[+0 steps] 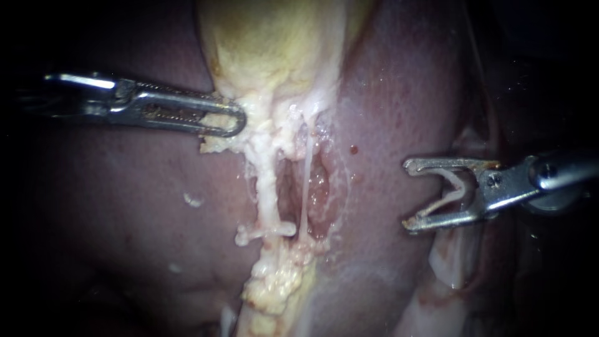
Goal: Clipping second clip left tube
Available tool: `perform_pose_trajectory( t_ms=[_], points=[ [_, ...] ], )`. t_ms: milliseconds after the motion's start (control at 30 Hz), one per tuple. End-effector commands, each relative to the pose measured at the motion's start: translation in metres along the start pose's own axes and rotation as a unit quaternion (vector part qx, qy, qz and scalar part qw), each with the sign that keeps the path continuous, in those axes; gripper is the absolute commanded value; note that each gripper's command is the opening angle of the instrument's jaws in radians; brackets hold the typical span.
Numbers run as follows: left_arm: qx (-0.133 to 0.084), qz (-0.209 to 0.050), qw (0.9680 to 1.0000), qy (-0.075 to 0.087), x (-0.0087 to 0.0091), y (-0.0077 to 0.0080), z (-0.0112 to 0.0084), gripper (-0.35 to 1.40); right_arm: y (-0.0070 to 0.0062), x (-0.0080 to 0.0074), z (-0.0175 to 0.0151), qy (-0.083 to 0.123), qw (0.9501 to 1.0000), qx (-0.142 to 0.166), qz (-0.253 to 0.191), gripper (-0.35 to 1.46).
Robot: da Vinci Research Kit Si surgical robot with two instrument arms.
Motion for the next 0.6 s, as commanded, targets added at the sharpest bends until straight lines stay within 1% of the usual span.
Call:
perform_pose_trajectory(
  t_ms=[33, 100, 133, 167, 233, 367, 400, 500, 567, 600],
  points=[
    [-0.002, -0.001, 1.0000, -0.001, 0.0001, 0.0002, -0.0004, -0.35, 0.0000, 0.0000, 0.0000, 0.000, 1.0000, 0.000, 0.000, 0.50],
    [-0.004, -0.002, 1.0000, -0.002, 0.0004, 0.0008, -0.0015, -0.35, 0.0000, 0.0000, 0.0001, 0.000, 1.0000, 0.000, 0.000, 0.50],
    [-0.008, -0.004, 0.9999, -0.005, 0.0008, 0.0012, -0.0024, -0.35, 0.0000, 0.0000, 0.0001, 0.000, 1.0000, 0.000, 0.000, 0.50],
    [-0.006, -0.005, 1.0000, -0.003, 0.0012, 0.0015, -0.0031, -0.35, 0.0000, 0.0001, 0.0001, 0.000, 1.0000, 0.000, 0.000, 0.50],
    [-0.004, -0.009, 1.0000, 0.002, 0.0022, 0.0021, -0.0047, -0.35, 0.0000, 0.0001, 0.0001, 0.000, 1.0000, 0.000, 0.000, 0.50],
    [-0.003, -0.011, 0.9998, 0.017, 0.0035, 0.0027, -0.0071, -0.35, -0.0001, 0.0004, 0.0004, 0.000, 1.0000, -0.001, 0.000, 0.50],
    [-0.003, -0.009, 0.9997, 0.021, 0.0037, 0.0028, -0.0074, -0.35, -0.0002, 0.0005, 0.0006, 0.000, 1.0000, -0.001, 0.001, 0.50],
    [-0.001, -0.010, 0.9997, 0.021, 0.0038, 0.0030, -0.0077, -0.35, -0.0005, 0.0010, 0.0012, 0.001, 1.0000, 0.003, 0.001, 0.50],
    [-0.001, -0.010, 0.9997, 0.022, 0.0036, 0.0030, -0.0076, -0.35, -0.0007, 0.0016, 0.0019, 0.006, 0.9996, 0.028, -0.001, 0.50],
    [0.000, -0.010, 0.9997, 0.022, 0.0035, 0.0031, -0.0075, -0.35, -0.0008, 0.0019, 0.0023, 0.008, 0.9994, 0.035, -0.002, 0.50]
  ],
)
